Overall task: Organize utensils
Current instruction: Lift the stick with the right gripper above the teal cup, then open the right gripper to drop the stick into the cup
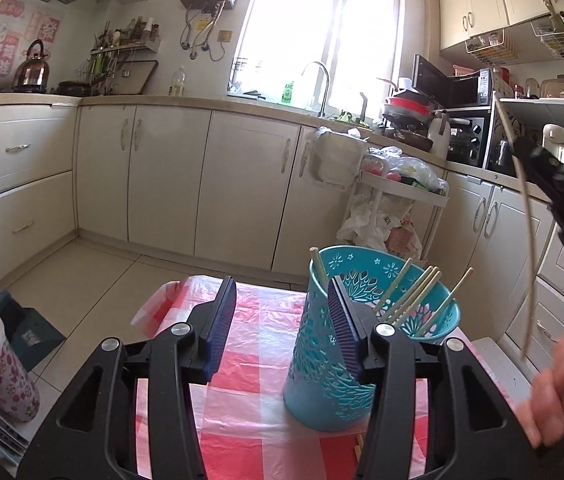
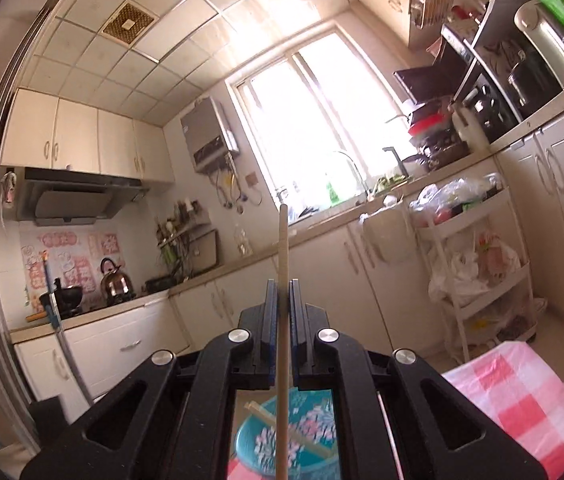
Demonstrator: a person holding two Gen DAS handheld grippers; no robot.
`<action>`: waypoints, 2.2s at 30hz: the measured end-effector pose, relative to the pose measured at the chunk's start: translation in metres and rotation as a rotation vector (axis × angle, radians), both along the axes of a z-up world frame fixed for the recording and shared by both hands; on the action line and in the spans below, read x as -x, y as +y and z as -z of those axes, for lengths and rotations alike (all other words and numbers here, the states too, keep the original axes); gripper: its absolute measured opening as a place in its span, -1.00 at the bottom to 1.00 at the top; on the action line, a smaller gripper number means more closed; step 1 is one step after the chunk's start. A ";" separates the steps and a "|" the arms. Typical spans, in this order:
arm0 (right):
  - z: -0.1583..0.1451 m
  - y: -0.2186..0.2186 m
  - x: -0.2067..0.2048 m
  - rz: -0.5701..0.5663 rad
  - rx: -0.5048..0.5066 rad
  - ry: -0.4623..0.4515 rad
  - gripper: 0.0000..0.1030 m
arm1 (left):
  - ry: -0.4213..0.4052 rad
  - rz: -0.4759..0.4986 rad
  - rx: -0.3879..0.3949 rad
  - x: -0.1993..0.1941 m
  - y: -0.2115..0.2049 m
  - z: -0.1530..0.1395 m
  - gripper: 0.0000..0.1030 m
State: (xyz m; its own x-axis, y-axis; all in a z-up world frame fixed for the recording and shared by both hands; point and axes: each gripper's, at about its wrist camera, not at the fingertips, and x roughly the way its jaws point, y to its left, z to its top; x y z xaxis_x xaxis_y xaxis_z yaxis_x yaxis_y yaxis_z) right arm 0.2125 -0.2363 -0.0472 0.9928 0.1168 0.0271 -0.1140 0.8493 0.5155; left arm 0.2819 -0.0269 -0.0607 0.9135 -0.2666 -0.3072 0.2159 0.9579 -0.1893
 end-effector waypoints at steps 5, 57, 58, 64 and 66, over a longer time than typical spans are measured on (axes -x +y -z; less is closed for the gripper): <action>0.005 -0.003 -0.017 0.061 0.002 -0.046 -0.88 | -0.015 -0.015 0.009 0.002 0.004 -0.002 -0.12; 0.079 0.025 -0.015 -0.051 0.247 0.157 -0.75 | 0.011 -0.017 0.000 0.002 0.004 0.005 -0.11; 0.079 0.024 -0.014 -0.049 0.246 0.160 -0.74 | 0.010 -0.017 -0.001 0.002 0.005 0.005 -0.10; 0.079 0.024 -0.010 -0.054 0.242 0.168 -0.59 | 0.011 -0.021 0.002 0.002 0.005 0.006 -0.04; 0.077 0.023 -0.008 -0.053 0.237 0.163 -0.58 | 0.012 -0.023 0.005 0.002 0.006 0.006 -0.04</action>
State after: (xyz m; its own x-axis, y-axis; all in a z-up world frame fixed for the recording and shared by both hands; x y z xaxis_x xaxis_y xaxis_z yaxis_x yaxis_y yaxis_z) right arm 0.2207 -0.2130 -0.1247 0.9741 0.1528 -0.1667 -0.0935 0.9433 0.3185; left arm 0.2799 -0.0212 -0.0669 0.9156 -0.2477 -0.3167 0.1920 0.9614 -0.1970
